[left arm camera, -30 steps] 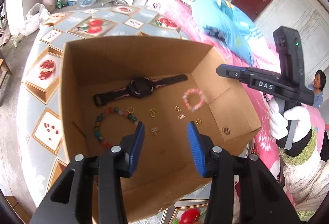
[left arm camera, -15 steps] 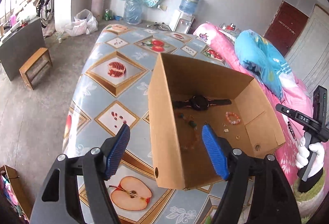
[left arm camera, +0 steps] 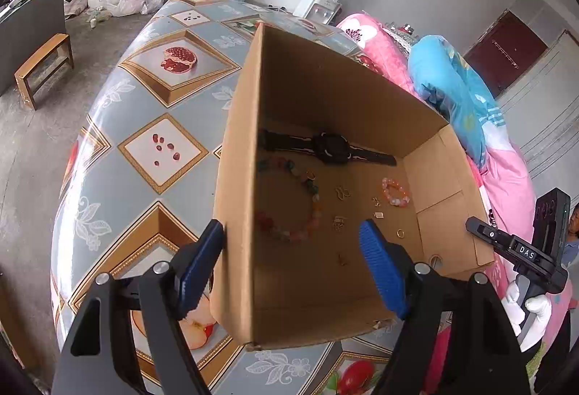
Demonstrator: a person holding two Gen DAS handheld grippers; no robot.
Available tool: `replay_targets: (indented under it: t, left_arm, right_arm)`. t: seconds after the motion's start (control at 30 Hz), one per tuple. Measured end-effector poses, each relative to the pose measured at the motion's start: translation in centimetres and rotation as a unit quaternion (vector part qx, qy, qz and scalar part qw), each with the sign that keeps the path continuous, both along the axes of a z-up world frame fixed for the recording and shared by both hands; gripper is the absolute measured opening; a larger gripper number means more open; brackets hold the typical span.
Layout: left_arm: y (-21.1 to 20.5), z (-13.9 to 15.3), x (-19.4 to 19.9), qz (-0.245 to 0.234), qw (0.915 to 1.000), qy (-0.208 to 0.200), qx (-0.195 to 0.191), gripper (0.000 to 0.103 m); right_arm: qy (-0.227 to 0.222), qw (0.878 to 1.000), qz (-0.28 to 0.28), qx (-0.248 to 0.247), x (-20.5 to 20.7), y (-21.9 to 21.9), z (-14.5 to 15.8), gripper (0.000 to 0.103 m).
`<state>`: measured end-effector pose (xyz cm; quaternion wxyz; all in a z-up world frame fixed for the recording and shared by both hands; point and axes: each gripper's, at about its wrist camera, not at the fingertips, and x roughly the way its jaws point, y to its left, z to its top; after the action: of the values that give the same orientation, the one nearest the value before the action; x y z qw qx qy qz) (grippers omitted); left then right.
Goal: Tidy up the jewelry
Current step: 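Open the right tool over the box and withdraw both tools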
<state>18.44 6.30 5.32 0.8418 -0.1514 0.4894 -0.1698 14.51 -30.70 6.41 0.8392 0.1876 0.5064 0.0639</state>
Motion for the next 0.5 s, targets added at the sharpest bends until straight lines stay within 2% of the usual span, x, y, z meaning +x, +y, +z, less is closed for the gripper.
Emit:
replay_targets:
  t: [0.33,0.5]
  left_arm:
    - [-0.4,0.2,-6.1,-0.014,0.9998,-0.003,-0.013,0.075]
    - [-0.5,0.9,-7.8,-0.006,0.9992,-0.04,-0.004,0.075]
  right_arm:
    - [-0.009,1.0,-0.008,-0.013,-2.0,-0.4,0.2,0.033]
    - [-0.031,0.999,-0.015,-0.017,-3.2,-0.4,0.9,0.033]
